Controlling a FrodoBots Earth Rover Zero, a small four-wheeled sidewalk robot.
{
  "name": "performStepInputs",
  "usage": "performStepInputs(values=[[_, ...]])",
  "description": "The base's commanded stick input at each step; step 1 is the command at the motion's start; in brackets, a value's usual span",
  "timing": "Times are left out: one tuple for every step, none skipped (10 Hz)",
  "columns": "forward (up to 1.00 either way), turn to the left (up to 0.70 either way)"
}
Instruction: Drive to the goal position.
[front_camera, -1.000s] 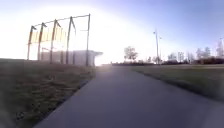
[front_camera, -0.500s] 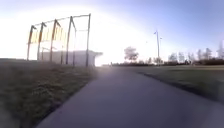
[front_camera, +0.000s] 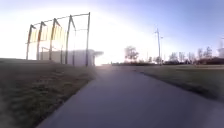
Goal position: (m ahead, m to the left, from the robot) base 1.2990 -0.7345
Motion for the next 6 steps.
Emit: performStepInputs(values=[[0.5,0.0],[0.5,0.0],[0.5,0.0],[0.5,0.0],[0.5,0.0],[0.5,0.0]])
